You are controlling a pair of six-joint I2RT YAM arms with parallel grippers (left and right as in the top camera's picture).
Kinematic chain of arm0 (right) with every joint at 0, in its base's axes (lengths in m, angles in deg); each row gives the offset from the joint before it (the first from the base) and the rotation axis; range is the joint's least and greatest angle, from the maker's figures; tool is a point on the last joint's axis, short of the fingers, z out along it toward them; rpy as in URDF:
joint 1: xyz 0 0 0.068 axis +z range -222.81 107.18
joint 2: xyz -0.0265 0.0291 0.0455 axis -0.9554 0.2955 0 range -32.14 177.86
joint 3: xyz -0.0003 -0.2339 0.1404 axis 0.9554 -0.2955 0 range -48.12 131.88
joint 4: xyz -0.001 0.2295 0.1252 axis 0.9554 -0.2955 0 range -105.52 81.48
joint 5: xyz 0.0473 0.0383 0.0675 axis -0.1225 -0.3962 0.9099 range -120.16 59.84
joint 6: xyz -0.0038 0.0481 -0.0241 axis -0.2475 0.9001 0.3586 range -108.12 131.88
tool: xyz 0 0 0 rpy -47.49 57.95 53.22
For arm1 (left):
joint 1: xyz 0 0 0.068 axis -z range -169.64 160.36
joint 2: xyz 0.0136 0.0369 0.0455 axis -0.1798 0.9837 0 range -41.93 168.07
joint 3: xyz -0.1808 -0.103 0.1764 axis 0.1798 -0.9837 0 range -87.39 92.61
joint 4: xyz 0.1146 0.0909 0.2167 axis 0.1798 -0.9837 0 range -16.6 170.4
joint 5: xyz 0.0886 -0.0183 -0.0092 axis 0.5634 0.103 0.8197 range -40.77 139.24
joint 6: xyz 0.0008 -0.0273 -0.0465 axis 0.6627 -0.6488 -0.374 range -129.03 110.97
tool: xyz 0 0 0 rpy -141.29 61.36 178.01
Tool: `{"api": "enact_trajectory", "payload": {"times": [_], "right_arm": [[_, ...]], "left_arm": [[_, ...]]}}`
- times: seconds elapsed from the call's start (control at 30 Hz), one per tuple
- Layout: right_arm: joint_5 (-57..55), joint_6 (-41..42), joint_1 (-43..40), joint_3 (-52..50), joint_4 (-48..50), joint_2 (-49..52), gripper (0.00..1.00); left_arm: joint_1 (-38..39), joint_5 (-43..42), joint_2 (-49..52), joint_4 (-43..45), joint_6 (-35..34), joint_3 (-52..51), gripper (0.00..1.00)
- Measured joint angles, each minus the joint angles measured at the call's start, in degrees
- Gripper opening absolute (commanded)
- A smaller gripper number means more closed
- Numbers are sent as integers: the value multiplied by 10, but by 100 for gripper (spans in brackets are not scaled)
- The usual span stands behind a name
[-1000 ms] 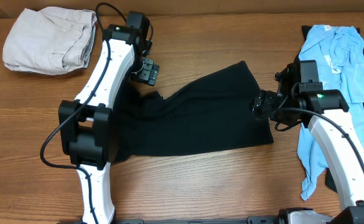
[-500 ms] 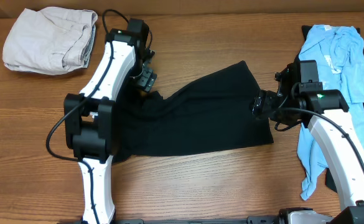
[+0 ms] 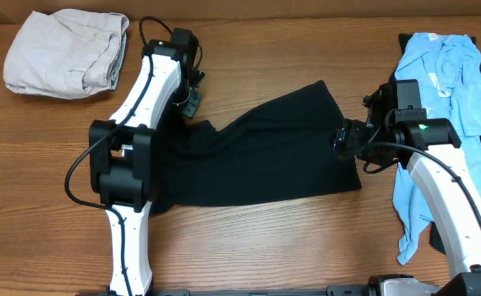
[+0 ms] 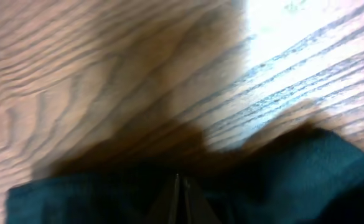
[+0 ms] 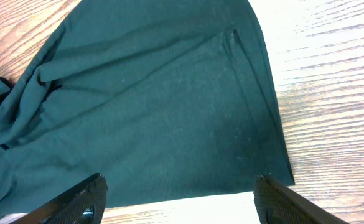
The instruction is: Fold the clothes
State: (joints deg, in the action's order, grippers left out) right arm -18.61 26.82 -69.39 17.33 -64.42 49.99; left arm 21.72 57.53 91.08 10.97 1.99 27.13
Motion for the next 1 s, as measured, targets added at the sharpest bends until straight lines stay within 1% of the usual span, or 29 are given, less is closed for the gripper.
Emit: {"api": "enact_trajectory", "payload": {"times": [0.1,0.23,0.27,0.33,0.47,0.53,0.7,0.8,0.93,1.0], "right_arm": [[0,0,0,0,0,0,79],[0,0,0,0,-2,0,79],[0,0,0,0,-2,0,80],[0,0,0,0,-2,0,80],[0,0,0,0,-2,0,79],[0,0,0,0,-2,0,79],[0,0,0,0,-3,0,79],[0,0,0,0,-10,0,79],[0,0,0,0,-21,0,80],[0,0,0,0,-20,0,80]], "left_arm": [[0,6,3,-33,-22,61,4],[0,8,3,-91,-59,178,4],[0,8,3,-100,-65,193,4],[0,10,2,-147,-93,260,4],[0,9,1,-229,-142,314,4],[0,3,1,-268,-160,315,4],[0,-40,1,-272,-184,284,5],[0,-66,1,-272,-189,233,4],[0,-77,-4,-270,-195,152,4],[0,-79,-20,-270,-197,97,4]]}}
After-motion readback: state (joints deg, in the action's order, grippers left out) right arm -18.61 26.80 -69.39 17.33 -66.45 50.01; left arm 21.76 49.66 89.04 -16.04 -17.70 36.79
